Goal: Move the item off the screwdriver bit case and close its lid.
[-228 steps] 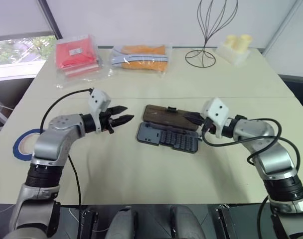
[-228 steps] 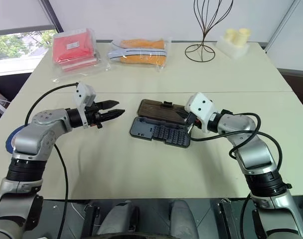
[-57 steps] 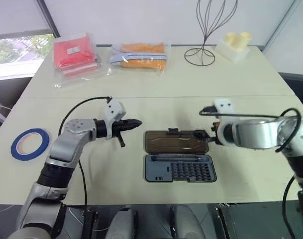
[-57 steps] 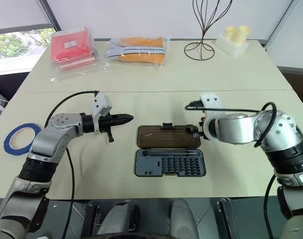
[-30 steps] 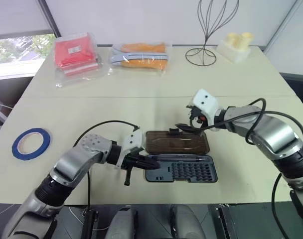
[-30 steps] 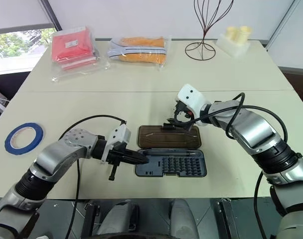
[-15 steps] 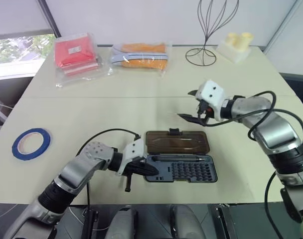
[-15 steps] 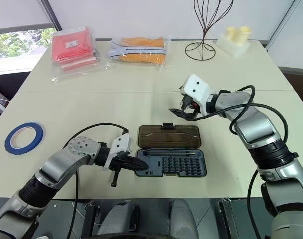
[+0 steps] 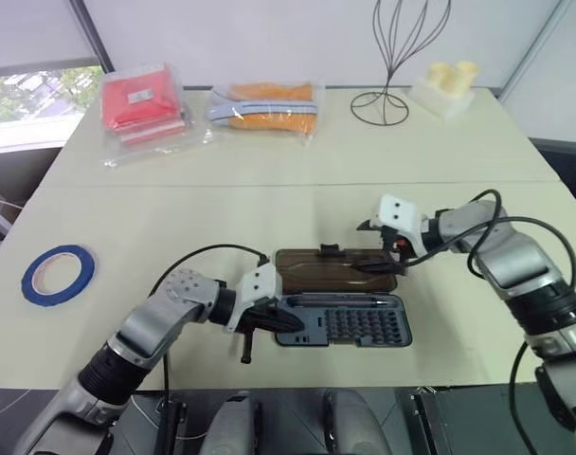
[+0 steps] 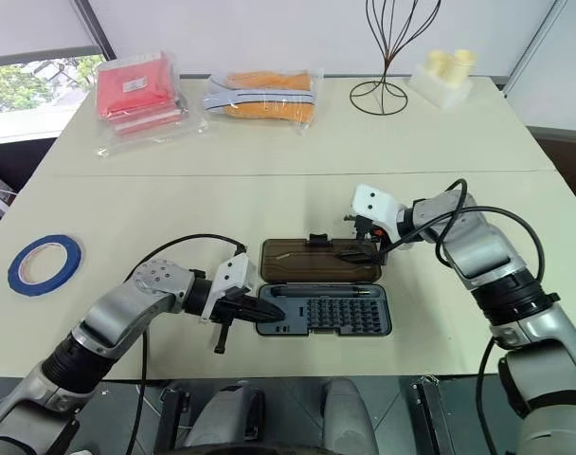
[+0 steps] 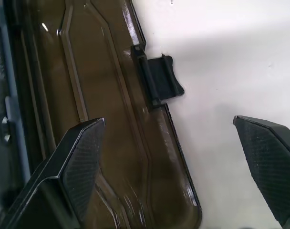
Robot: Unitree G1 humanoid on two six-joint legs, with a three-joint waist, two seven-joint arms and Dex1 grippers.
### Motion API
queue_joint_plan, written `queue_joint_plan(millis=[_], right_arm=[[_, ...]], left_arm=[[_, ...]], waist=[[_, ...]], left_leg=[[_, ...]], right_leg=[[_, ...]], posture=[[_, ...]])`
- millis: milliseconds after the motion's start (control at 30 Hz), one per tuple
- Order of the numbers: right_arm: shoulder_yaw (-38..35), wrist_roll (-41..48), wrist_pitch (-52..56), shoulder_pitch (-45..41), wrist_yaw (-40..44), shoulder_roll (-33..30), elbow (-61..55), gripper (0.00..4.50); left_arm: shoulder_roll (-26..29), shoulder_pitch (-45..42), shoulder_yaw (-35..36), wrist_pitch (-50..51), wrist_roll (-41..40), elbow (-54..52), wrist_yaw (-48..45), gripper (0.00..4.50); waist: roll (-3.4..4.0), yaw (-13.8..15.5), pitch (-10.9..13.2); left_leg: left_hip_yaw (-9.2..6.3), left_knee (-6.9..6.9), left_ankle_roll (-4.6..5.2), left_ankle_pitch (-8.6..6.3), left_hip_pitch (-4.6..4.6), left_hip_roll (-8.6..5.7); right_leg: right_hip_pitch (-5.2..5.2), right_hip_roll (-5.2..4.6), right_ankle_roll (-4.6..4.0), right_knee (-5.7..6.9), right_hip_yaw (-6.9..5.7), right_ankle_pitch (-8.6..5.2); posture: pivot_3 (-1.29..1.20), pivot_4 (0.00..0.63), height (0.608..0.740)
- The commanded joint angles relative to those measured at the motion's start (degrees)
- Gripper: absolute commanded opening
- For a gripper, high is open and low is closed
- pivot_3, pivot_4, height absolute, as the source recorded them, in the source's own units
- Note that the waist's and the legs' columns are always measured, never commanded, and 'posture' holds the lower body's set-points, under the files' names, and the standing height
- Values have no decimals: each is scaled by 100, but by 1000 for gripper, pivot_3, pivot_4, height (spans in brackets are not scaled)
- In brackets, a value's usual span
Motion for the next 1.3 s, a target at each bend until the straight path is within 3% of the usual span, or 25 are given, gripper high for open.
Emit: queue_joint_plan(millis=[33, 600, 700, 900, 1300], right_arm=[[-161, -112, -98, -252, 81, 98, 244, 4488], [-242, -574, -571, -526, 131, 502, 1373, 4488], [-213, -607, -561, -489, 192, 497, 1349, 3666], [-167, -697, -572, -392, 262, 505, 1262, 555], [84, -979, -642, -273, 604, 589, 1084, 555]], left_arm=[[-7, -52, 21, -45, 30, -15, 1, 0], [58, 169, -34, -105, 96, -238, 78, 0], [99, 172, -45, -142, 116, -231, 48, 0], [96, 112, -33, -206, 165, -168, 42, 0], [47, 143, 5, -210, 213, -190, 121, 0]], waist=[[0, 1, 0], [0, -4, 0], [0, -6, 0], [0, -8, 0], [0, -5, -3]], left_leg=[[0, 0, -1, 1, 0, 0], [0, 1, -7, 4, 1, 0], [-1, 1, -7, 4, 2, 0], [0, 2, -7, 4, 2, 0], [-1, 7, -7, 4, 9, 0]], right_leg=[[0, 0, 0, 0, 0, 0], [0, -1, 0, 7, 1, 0], [0, 0, 0, 8, 0, 0], [0, 0, 0, 8, 0, 0], [5, 0, 0, 15, 1, 0]], posture=[[0, 150, 740], [0, 150, 740], [0, 150, 740], [0, 150, 740], [0, 150, 740]])
